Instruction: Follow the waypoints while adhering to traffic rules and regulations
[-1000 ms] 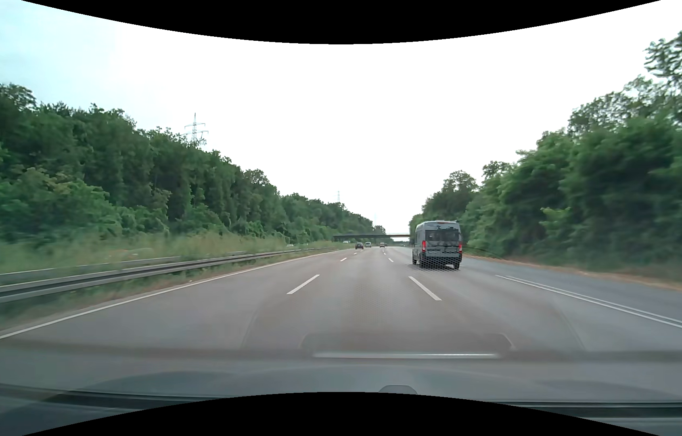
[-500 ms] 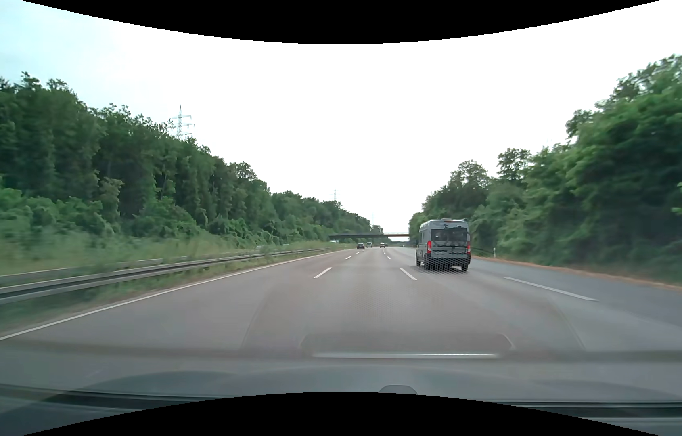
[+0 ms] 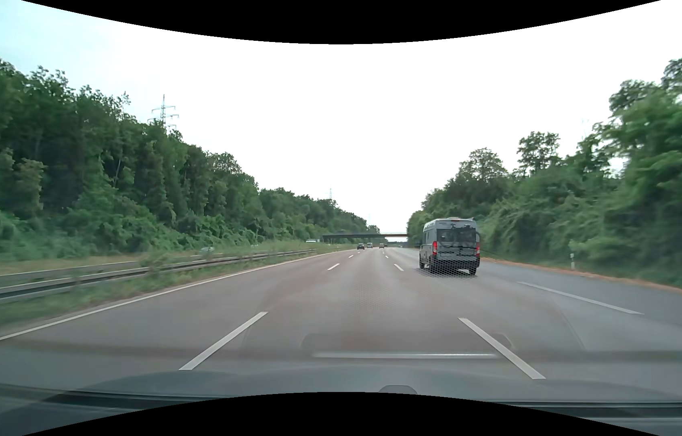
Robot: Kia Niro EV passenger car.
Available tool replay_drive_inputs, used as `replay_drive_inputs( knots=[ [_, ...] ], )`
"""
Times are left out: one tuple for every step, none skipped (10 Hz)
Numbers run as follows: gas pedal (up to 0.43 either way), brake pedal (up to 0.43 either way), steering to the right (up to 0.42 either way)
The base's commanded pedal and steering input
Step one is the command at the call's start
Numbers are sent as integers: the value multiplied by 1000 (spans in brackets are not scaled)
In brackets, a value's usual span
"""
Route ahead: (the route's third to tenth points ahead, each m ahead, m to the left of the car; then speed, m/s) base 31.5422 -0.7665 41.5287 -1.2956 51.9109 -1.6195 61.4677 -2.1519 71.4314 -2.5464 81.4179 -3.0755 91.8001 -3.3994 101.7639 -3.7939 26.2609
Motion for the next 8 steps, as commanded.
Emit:
replay_drive_inputs(
  knots=[
    [331, 0, 3],
    [331, 0, 3],
    [331, 0, 3],
    [331, 0, 2],
    [331, 0, 3],
    [331, 0, 3],
    [331, 0, 3],
    [331, 0, 2]
  ],
)
